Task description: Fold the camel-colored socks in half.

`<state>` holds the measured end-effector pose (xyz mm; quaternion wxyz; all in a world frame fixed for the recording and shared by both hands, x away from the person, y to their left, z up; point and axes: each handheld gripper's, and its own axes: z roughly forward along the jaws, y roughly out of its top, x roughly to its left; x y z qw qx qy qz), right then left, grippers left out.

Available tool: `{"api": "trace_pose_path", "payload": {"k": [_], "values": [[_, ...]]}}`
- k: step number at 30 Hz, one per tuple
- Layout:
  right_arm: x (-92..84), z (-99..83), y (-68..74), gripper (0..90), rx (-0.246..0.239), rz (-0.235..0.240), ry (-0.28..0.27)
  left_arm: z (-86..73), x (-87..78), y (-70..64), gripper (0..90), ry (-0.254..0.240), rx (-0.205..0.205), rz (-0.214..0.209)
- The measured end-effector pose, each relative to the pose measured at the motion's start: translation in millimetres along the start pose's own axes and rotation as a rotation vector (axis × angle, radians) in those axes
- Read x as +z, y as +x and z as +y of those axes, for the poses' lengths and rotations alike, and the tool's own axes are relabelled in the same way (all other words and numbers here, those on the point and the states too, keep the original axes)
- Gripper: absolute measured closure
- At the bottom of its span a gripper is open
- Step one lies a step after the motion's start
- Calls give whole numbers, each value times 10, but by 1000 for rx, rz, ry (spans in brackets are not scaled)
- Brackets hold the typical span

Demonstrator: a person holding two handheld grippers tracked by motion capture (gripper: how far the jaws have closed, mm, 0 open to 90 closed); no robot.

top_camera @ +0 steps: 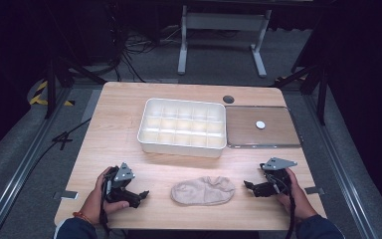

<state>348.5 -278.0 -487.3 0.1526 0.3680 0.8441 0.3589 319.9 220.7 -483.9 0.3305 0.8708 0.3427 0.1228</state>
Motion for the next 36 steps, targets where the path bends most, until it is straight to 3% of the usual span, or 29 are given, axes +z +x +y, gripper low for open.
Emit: {"api": "trace_pose_path", "payload": {"k": [9,13,20,26,36], "values": [[-18,-2,-35,68,-35,32,12,3,4,7,0,-2,6,-4],[-84,-34,-85,258,-38,6,-30,4,2,8,3,-1,12,-5],[-196,-26,-74,370,-30,-19,-71,1,1,2,3,-1,4,-1],[-283,-23,-53,417,-16,-6,-113,13,8,19,3,-1,26,-7],[-397,38,38,455,-19,9,-173,18,18,13,3,-4,15,-11]]}}
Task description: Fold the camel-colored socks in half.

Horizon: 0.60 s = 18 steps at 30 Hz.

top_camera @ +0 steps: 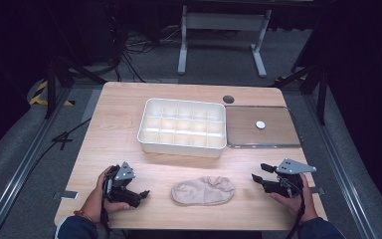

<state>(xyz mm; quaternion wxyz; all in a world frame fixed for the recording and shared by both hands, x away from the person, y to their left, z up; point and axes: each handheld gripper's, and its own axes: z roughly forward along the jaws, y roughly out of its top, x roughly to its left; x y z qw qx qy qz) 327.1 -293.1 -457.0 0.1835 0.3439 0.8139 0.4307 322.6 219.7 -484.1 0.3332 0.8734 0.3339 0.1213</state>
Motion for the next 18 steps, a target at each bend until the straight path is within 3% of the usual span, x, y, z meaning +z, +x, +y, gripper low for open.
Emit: {"api": "trace_pose_path", "payload": {"k": [8,18], "values": [[18,99,116,535,-30,30,-27,-1,-1,-7,4,0,-4,4],[123,256,326,643,-60,117,-51,1,-2,-25,6,2,-16,16]]}}
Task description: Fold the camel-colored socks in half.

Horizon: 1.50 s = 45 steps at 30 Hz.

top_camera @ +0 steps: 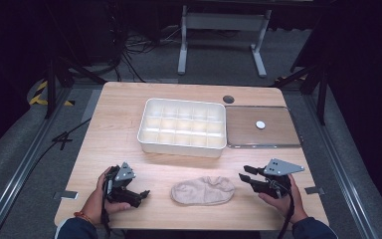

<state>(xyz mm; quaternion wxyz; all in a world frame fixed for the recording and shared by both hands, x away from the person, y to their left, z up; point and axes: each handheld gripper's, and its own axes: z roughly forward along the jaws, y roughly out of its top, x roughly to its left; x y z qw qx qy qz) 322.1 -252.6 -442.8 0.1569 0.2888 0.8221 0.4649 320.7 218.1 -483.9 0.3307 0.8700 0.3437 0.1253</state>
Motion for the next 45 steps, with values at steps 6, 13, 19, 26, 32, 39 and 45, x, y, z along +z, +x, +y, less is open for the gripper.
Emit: {"api": "trace_pose_path", "payload": {"k": [6,13,19,26,32,39,45], "values": [[105,97,167,671,-29,50,2,-5,-4,-15,18,-7,-9,7],[371,200,478,706,-93,89,38,-10,-12,-49,43,-13,-19,16],[612,240,728,771,-142,153,76,-12,-15,-56,52,-15,-23,16],[884,255,957,794,-168,189,131,-18,-36,-65,104,-25,-22,24],[1068,223,1057,820,-167,197,173,-17,-63,-43,200,-29,-46,43],[1102,205,1060,834,-151,204,154,22,-63,-51,342,-62,-112,-14],[1123,220,1083,838,-157,214,157,236,-25,-341,329,-141,-178,-120]]}}
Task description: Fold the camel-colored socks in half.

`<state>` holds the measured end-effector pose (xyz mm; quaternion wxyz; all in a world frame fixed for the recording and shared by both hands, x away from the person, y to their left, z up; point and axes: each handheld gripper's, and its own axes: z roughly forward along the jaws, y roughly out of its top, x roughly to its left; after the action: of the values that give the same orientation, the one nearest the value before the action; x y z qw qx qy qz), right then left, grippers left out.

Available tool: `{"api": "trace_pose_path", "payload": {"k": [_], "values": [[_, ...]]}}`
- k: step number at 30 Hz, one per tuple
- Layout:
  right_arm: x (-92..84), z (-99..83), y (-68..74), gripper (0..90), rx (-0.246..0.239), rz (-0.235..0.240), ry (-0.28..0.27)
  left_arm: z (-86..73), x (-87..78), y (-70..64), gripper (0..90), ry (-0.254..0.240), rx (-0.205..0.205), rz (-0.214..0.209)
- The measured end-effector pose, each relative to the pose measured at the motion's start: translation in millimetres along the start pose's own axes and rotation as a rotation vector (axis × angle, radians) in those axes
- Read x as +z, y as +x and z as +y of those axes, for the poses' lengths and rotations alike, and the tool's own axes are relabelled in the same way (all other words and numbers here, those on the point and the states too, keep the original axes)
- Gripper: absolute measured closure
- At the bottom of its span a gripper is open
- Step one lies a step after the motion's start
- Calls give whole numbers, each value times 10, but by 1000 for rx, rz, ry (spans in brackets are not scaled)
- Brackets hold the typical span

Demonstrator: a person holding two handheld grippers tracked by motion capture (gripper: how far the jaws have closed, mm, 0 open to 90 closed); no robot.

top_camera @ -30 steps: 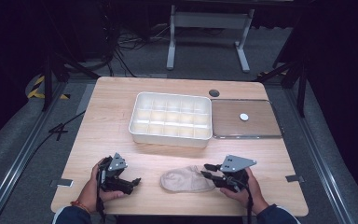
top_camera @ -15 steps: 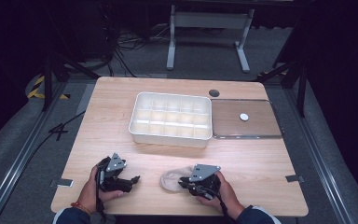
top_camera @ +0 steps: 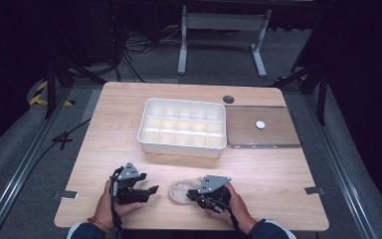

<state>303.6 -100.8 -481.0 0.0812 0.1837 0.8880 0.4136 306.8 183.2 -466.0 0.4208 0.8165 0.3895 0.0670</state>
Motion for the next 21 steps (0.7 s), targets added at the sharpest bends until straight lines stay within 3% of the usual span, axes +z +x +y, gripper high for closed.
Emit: {"api": "trace_pose_path", "payload": {"k": [4,7,10,12,15,19,21], "values": [[19,16,14,838,-10,0,2,78,113,-190,321,-6,22,-42],[24,21,16,838,-11,1,1,94,184,-249,323,9,37,-50],[31,29,28,838,-14,-1,4,103,309,-308,352,54,73,-24],[31,31,36,839,-23,-8,3,94,359,-304,372,76,75,-14],[30,30,48,840,-27,-14,4,92,379,-297,386,95,87,3],[29,21,47,840,-14,-10,0,106,398,-354,410,116,135,51],[27,19,48,839,-10,-13,-1,117,411,-385,423,122,130,73]]}}
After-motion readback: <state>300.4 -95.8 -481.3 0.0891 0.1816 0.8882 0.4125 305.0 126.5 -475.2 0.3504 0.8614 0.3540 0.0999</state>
